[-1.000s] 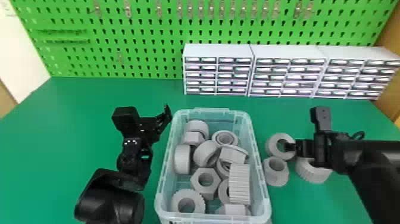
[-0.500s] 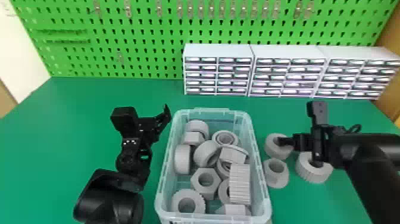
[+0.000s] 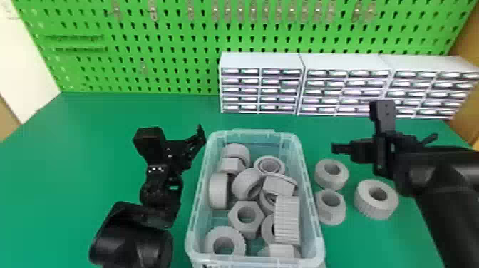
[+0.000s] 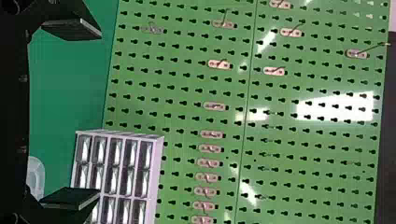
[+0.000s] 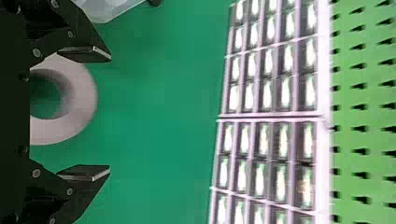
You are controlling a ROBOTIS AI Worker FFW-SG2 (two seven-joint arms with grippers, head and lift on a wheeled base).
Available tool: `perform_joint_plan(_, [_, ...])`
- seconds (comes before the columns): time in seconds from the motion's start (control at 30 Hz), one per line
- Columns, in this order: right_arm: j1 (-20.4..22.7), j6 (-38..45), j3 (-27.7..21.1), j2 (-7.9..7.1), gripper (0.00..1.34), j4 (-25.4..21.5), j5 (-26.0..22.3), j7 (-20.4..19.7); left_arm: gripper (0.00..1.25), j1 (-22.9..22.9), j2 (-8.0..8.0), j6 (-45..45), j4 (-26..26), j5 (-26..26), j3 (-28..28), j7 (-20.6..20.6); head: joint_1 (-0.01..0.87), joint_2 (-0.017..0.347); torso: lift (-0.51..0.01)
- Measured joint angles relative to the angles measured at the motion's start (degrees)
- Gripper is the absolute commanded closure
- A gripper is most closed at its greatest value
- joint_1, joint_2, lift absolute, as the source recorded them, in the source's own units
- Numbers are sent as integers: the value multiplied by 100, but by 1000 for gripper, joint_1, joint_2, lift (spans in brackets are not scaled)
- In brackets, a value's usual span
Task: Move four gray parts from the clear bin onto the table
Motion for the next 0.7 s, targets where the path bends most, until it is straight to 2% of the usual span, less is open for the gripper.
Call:
perform_joint_plan(0.1, [23,0,69,1,420,-239,-69,-2,99,0,-3,0,0,-23,6,0,693,72,-52])
perform_joint_plan(0.43, [34,217,361,8,424,-1456,-29,-36,99,-29,-5,0,-7,-123,96,-89,693,72,-52])
perform_joint_plan(0.7, [1,477,595,-24,447,-1980,-240,-44,98,-41,-33,-8,-11,-170,192,-124,693,72,-52])
